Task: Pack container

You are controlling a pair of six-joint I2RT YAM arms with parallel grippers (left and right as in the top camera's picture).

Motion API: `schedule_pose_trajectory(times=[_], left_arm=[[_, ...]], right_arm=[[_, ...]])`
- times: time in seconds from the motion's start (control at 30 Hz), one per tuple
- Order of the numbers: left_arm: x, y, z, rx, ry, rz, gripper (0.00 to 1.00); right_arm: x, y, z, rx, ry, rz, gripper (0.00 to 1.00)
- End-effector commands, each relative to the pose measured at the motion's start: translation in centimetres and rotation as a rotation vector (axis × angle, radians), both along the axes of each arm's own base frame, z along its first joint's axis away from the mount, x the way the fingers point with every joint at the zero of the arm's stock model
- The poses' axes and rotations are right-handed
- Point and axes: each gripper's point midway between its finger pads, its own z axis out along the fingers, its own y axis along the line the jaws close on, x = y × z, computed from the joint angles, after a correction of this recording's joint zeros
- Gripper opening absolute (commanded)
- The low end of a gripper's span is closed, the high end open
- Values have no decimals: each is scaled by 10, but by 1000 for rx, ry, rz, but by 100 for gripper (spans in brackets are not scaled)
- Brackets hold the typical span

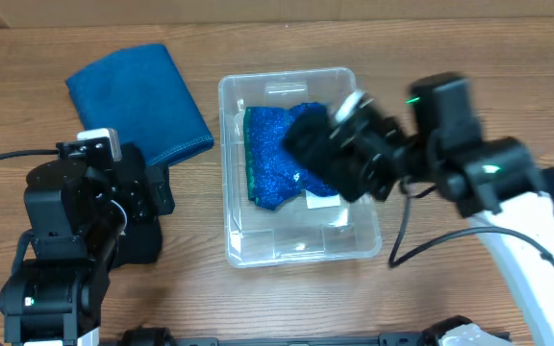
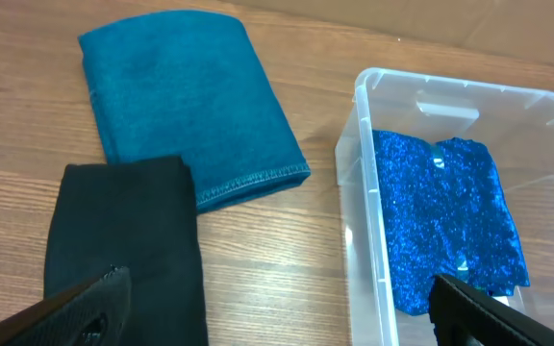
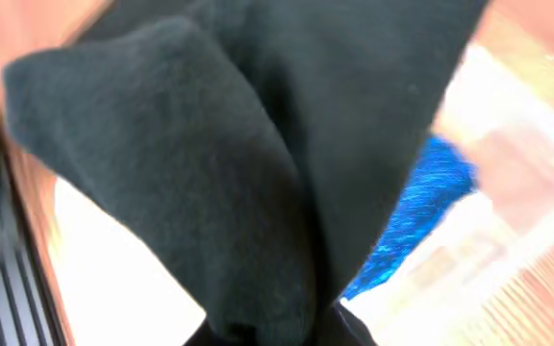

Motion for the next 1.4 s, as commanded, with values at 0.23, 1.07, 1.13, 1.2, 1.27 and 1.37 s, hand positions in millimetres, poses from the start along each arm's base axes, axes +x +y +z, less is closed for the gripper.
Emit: schedule_pose_trajectory(times=[0.23, 1.07, 1.13, 1.2, 1.27, 1.37], left_arm=[[0, 0, 8, 16, -20, -13, 100], [0, 0, 8, 16, -20, -14, 100], [0, 0, 8, 16, -20, -14, 100], [0, 0, 8, 16, -20, -14, 100], [0, -1, 8, 15, -19, -14, 100], [0, -1, 8, 16, -19, -14, 100]], right_arm=[[-18, 32, -138, -375, 241, 369, 4], [35, -383, 16, 290, 278, -1954, 100], [12, -423, -38, 353, 428, -2072, 100], [-4, -444, -93, 443, 554, -2132, 100], [-18, -454, -135, 501, 638, -2169, 100], [-34, -455, -191, 516, 737, -2203, 100]])
